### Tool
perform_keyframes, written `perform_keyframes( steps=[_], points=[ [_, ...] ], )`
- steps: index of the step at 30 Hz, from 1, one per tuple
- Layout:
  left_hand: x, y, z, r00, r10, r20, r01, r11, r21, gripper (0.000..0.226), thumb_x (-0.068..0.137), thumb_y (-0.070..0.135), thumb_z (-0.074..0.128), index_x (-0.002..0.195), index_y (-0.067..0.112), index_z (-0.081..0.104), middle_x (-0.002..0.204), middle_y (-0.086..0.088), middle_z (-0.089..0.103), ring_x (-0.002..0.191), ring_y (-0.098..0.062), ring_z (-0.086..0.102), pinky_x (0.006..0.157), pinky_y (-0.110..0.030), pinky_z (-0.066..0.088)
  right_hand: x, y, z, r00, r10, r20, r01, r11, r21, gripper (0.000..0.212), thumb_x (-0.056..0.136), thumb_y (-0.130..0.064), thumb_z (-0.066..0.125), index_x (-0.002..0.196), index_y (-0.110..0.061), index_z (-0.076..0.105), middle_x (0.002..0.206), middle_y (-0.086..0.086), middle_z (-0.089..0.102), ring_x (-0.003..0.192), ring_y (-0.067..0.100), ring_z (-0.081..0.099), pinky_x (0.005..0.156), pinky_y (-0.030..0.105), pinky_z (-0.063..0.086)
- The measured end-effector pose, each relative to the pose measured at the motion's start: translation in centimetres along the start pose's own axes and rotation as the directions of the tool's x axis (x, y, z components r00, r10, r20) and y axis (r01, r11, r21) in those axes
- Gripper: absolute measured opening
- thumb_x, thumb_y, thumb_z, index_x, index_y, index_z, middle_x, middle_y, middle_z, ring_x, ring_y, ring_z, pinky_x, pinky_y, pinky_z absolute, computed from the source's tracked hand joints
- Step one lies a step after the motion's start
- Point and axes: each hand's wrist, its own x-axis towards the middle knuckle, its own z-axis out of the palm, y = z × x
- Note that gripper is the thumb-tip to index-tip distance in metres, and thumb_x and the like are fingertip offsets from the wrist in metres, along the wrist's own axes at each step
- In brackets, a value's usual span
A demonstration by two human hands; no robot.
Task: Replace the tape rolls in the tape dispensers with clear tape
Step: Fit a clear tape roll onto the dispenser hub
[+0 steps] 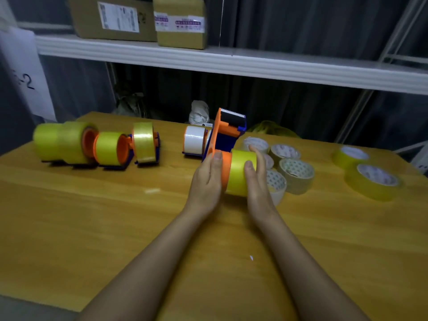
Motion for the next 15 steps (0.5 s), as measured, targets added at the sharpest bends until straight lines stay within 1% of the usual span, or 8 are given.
perform_keyframes(
  steps=[1, 3, 4, 6, 9, 11, 13, 15],
  points=[
    [0.03, -0.18, -0.09, 1.0, -0.013, -0.012, 0.012, 1.0, -0.018, 0.043, 0.098, 0.047, 0.03, 0.085, 0.015, 0.056, 0.077, -0.017, 0.059, 0.07, -0.028, 0.06, 0.061, -0.042, 0.048, -0.2, 0.05, -0.06, 0.999, -0.027, 0.021, 0.028, 0.999, -0.025, 0.059, 0.087, -0.062, 0.039, 0.139, -0.04, 0.024, 0.141, -0.019, 0.029, 0.124, -0.019, 0.028, 0.092, -0.004, 0.027],
    [0.22, -0.2, -0.26, 0.999, -0.034, -0.014, 0.033, 0.998, -0.051, 0.036, 0.096, 0.045, 0.032, 0.085, 0.021, 0.057, 0.082, -0.017, 0.063, 0.076, -0.029, 0.062, 0.068, -0.043, 0.05, -0.3, 0.04, -0.19, 0.997, -0.061, 0.041, 0.063, 0.997, -0.045, 0.069, 0.081, -0.065, 0.043, 0.141, -0.04, 0.022, 0.143, -0.015, 0.029, 0.128, -0.008, 0.033, 0.094, 0.0, 0.03],
    [0.24, -0.31, -0.31, 0.999, -0.042, -0.011, 0.041, 0.997, -0.065, 0.034, 0.098, 0.042, 0.032, 0.086, 0.023, 0.057, 0.081, -0.011, 0.064, 0.075, -0.024, 0.063, 0.07, -0.04, 0.05, -0.33, 0.17, -0.17, 0.996, -0.076, 0.039, 0.078, 0.995, -0.06, 0.069, 0.081, -0.065, 0.043, 0.141, -0.04, 0.022, 0.144, -0.01, 0.03, 0.127, -0.004, 0.036, 0.093, 0.002, 0.032],
    [0.24, -0.32, -0.38, 0.999, -0.044, -0.013, 0.043, 0.995, -0.092, 0.032, 0.102, 0.035, 0.032, 0.087, 0.025, 0.058, 0.079, 0.001, 0.063, 0.072, -0.009, 0.061, 0.07, -0.029, 0.049, -0.44, -0.05, -0.09, 0.994, -0.103, 0.025, 0.106, 0.989, -0.104, 0.065, 0.081, -0.066, 0.04, 0.139, -0.044, 0.021, 0.142, -0.007, 0.031, 0.124, -0.001, 0.04, 0.09, 0.002, 0.034],
    [0.0, -0.35, -0.27, 0.997, -0.069, -0.03, 0.065, 0.988, -0.139, 0.034, 0.103, 0.027, 0.03, 0.082, 0.023, 0.057, 0.073, 0.007, 0.06, 0.063, 0.004, 0.058, 0.064, -0.015, 0.046, -0.73, 0.04, 0.13, 0.992, -0.125, 0.014, 0.125, 0.983, -0.136, 0.061, 0.08, -0.068, 0.038, 0.135, -0.05, 0.018, 0.139, -0.007, 0.032, 0.12, 0.004, 0.043, 0.089, 0.007, 0.038],
    [-0.01, -0.29, -0.32, 0.995, -0.089, -0.044, 0.081, 0.982, -0.173, 0.037, 0.103, 0.026, 0.03, 0.08, 0.021, 0.057, 0.067, 0.009, 0.061, 0.059, 0.007, 0.058, 0.059, -0.011, 0.044, -0.93, 0.12, 0.21, 0.991, -0.136, 0.013, 0.136, 0.979, -0.151, 0.064, 0.081, -0.068, 0.038, 0.138, -0.046, 0.018, 0.137, -0.006, 0.032, 0.117, 0.001, 0.044, 0.088, 0.009, 0.039],
    [-0.03, -0.23, -0.37, 0.993, -0.11, -0.038, 0.101, 0.976, -0.191, 0.038, 0.103, 0.028, 0.029, 0.08, 0.019, 0.058, 0.065, 0.009, 0.062, 0.059, 0.006, 0.059, 0.057, -0.01, 0.044, -1.05, 0.34, 0.23, 0.989, -0.143, 0.021, 0.145, 0.975, -0.167, 0.069, 0.08, -0.068, 0.037, 0.14, -0.041, 0.018, 0.134, -0.008, 0.03, 0.113, -0.009, 0.04, 0.086, 0.005, 0.038],
    [-0.17, -0.15, -0.46, 0.991, -0.135, -0.014, 0.13, 0.972, -0.197, 0.039, 0.103, 0.032, 0.029, 0.083, 0.019, 0.059, 0.07, 0.007, 0.063, 0.061, 0.004, 0.061, 0.058, -0.011, 0.045, -1.12, 0.54, 0.24, 0.989, -0.141, 0.036, 0.145, 0.974, -0.176, 0.072, 0.08, -0.069, 0.036, 0.143, -0.038, 0.017, 0.134, -0.009, 0.03, 0.112, -0.006, 0.043, 0.085, 0.01, 0.042]
  ],
)
